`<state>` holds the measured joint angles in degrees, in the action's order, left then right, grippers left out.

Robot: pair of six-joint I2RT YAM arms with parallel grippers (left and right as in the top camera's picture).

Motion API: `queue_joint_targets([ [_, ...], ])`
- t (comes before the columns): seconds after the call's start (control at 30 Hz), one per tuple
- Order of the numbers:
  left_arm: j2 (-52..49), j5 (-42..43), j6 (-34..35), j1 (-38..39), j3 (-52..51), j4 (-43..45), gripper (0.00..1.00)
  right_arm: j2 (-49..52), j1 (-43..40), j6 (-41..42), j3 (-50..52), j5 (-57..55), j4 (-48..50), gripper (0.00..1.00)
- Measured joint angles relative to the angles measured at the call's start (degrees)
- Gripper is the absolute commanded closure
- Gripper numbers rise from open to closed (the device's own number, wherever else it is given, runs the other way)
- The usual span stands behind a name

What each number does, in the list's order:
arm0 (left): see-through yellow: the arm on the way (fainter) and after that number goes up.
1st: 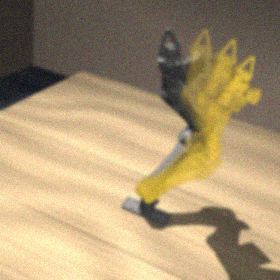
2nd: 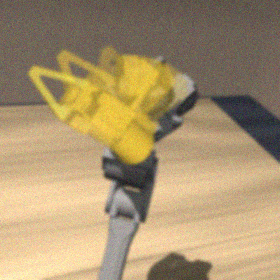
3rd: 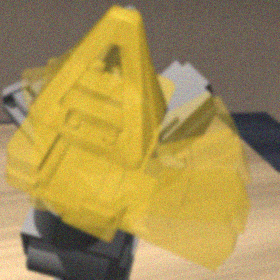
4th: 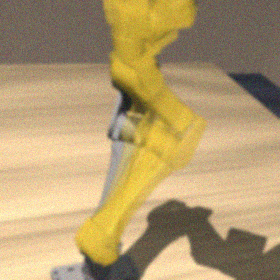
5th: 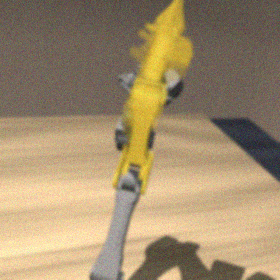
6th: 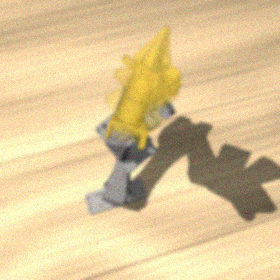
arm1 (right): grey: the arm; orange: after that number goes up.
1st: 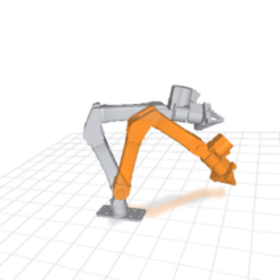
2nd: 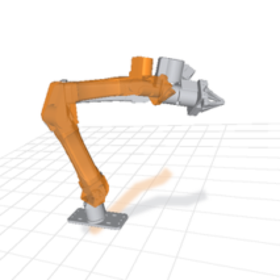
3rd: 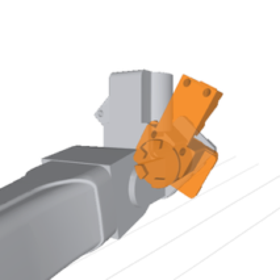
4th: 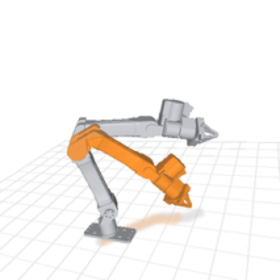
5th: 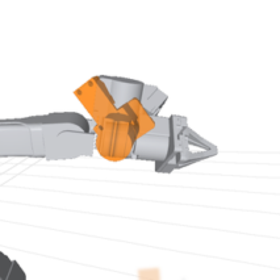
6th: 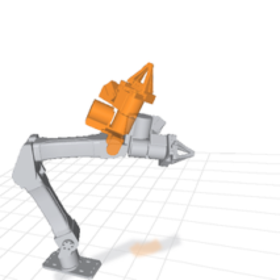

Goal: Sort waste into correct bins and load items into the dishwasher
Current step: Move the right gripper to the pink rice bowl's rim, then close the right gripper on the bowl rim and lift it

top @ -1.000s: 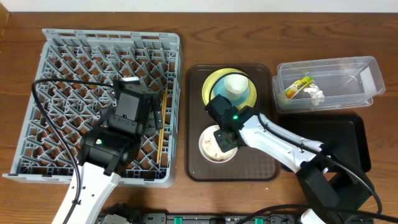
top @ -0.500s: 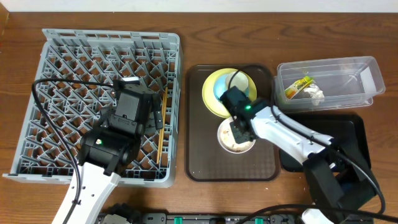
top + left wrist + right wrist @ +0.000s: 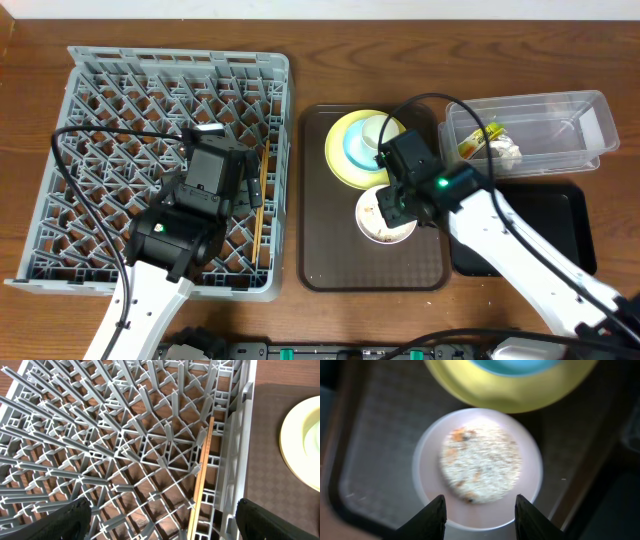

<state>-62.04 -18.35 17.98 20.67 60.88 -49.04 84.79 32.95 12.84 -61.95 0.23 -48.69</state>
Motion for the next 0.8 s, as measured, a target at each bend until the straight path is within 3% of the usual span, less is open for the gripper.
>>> queue_joint_targets([
  [0.23, 0.0, 0.0, 0.02, 0.0, 0.0, -0.02, 0.07, -0.85, 5.6, -1.2, 0.85, 6.19, -1.92, 0.57],
  [0.4, 0.0, 0.0, 0.0, 0.0, 0.0, 0.0, 0.07, 0.22, 10.86, -2.64, 3.23, 3.21, 1.03, 0.57],
  [0.53, 0.0, 0.0, 0.0, 0.0, 0.0, -0.02, 0.07, 3.23, 13.07, -3.02, 4.02, -2.43, 2.29, 0.67],
  [0.8, 0.0, 0.0, 0.0, 0.0, 0.0, 0.0, 0.07, 7.65, 13.05, -3.43, 4.09, -5.75, 4.57, 0.75],
])
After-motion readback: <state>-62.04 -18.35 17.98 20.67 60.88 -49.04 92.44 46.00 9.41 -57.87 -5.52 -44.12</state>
